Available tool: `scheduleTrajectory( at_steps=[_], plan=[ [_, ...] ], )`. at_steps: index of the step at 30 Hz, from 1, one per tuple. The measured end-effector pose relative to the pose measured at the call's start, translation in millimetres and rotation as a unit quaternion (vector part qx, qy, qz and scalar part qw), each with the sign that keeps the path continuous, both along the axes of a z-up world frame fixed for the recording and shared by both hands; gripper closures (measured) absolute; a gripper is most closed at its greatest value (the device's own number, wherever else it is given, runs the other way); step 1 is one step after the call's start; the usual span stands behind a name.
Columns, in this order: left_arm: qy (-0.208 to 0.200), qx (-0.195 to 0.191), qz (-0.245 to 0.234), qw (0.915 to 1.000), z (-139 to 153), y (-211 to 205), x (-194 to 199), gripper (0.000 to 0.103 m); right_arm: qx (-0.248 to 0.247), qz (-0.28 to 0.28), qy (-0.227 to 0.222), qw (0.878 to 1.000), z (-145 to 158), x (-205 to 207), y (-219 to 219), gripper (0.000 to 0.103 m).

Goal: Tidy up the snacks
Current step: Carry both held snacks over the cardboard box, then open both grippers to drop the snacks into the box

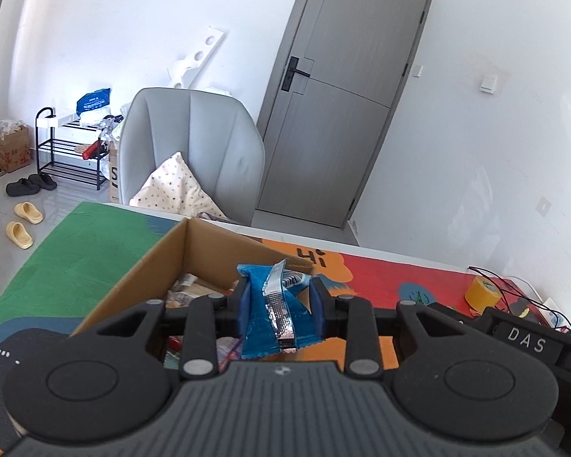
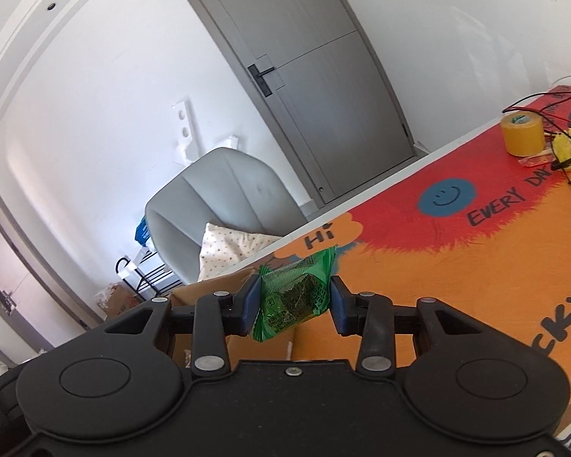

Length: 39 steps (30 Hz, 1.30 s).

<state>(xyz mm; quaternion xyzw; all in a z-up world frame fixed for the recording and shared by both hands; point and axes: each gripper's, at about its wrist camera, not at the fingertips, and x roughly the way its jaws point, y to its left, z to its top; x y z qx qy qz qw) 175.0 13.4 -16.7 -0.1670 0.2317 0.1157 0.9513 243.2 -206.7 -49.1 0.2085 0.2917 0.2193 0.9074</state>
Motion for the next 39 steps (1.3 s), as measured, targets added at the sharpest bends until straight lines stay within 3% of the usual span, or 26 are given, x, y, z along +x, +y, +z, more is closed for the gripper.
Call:
scheduleTrajectory(
  at_steps=[15,26,30,39],
  plan=[
    [0.032,-0.015,0.033,0.9988,-11.9,55.2,-1.5,0.072,-0.01,0.063,-0.001,0.998,4.5,2.2,64.3,0.064],
    [0.03,-0.023,0.054,0.9979,-13.3,84.8,-7.5,0.063,-0.028,0.089,0.003,0.996,3.2,2.8,93.6,0.064],
    [0.029,-0.023,0.056,0.9977,-14.1,93.0,-11.6,0.053,-0.035,0.1,0.007,0.994,3.1,1.3,100.1,0.064],
    [0.032,-0.034,0.076,0.996,-19.5,112.0,-26.1,0.049,-0.046,0.126,0.02,0.991,-0.5,-7.3,118.0,0.063]
  ],
)
